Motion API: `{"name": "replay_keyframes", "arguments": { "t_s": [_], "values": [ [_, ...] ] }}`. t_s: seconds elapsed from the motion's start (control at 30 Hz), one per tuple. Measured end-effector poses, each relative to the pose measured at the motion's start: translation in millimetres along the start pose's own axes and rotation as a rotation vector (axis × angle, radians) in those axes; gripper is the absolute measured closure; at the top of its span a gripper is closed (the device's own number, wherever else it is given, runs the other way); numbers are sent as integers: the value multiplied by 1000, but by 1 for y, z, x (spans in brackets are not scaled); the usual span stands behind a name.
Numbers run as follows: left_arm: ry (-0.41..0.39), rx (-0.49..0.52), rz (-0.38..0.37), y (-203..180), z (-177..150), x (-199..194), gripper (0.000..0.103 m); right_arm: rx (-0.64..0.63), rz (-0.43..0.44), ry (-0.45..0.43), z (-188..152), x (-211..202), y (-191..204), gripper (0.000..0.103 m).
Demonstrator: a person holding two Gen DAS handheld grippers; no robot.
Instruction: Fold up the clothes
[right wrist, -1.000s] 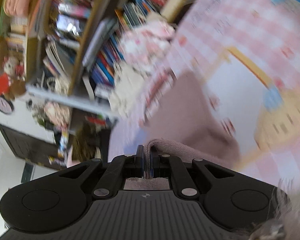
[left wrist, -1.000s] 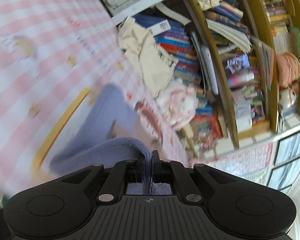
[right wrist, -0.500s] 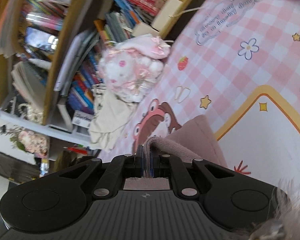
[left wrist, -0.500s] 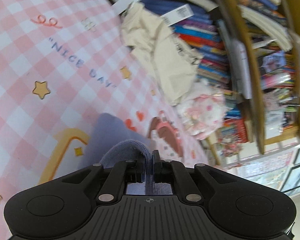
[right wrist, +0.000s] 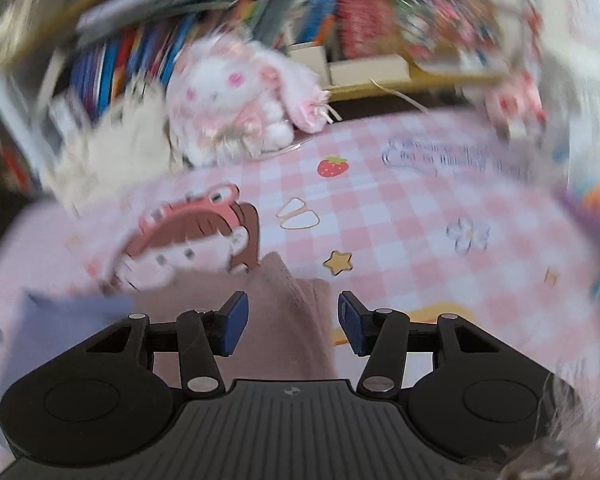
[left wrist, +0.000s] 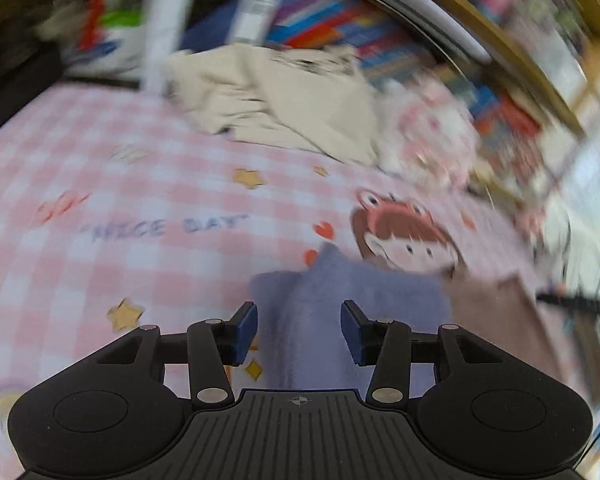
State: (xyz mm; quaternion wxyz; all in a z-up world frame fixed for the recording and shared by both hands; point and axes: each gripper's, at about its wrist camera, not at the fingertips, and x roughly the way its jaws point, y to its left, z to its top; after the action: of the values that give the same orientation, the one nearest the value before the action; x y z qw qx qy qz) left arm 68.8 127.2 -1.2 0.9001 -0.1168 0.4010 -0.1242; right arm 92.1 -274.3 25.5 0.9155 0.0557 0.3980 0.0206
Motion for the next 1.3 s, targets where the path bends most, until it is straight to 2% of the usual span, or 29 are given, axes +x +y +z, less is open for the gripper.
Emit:
{"name": "replay_keyframes", "arguments": {
  "t_s": [0.1,0.17,0.2,0.23,0.27,0.3,0.4,0.43,0.6,0.7,0.77,0.87,0.9,0.93,1.03,1.07,1.17,1.3],
  "values": [
    [-17,85,28,-9,8,16,58,-90,-52,-4,0,20,13,55],
    [-31,121,39,-12,13,25,59,-99,-58,2,0,32,14,57],
    [-35,138,45,-14,14,29,59,-95,-58,11,0,37,13,73],
    [-33,154,48,-15,16,33,64,-73,-34,20,1,39,10,96],
    [-26,169,48,-16,16,37,92,-40,-7,17,3,38,8,97],
    [-27,167,43,-17,17,37,99,5,10,-17,6,31,7,97],
    [-83,72,14,-8,17,28,99,88,48,-110,9,16,2,97],
    [-86,43,13,-4,17,28,99,104,37,-110,10,18,1,97],
    [11,34,54,10,12,58,99,117,-9,38,8,65,-4,97],
    [11,28,50,11,11,59,99,102,-6,43,6,72,-2,97],
    [21,20,45,12,12,59,94,95,-3,49,7,70,-2,96],
    [53,-29,41,15,19,56,93,121,20,45,9,59,-5,80],
    [55,-44,46,15,21,52,93,131,25,37,9,53,-5,65],
    [50,-52,51,13,22,48,91,125,17,24,9,46,-4,60],
    [-2,-21,83,4,18,25,76,85,6,13,6,28,-1,60],
    [-16,-18,88,2,14,18,73,75,7,17,2,23,-1,60],
    [-29,-46,92,0,-1,-1,73,50,14,27,-11,6,-2,60],
    [-35,-89,134,-5,-27,-21,73,20,24,43,-32,-13,-10,60]
  ]
}}
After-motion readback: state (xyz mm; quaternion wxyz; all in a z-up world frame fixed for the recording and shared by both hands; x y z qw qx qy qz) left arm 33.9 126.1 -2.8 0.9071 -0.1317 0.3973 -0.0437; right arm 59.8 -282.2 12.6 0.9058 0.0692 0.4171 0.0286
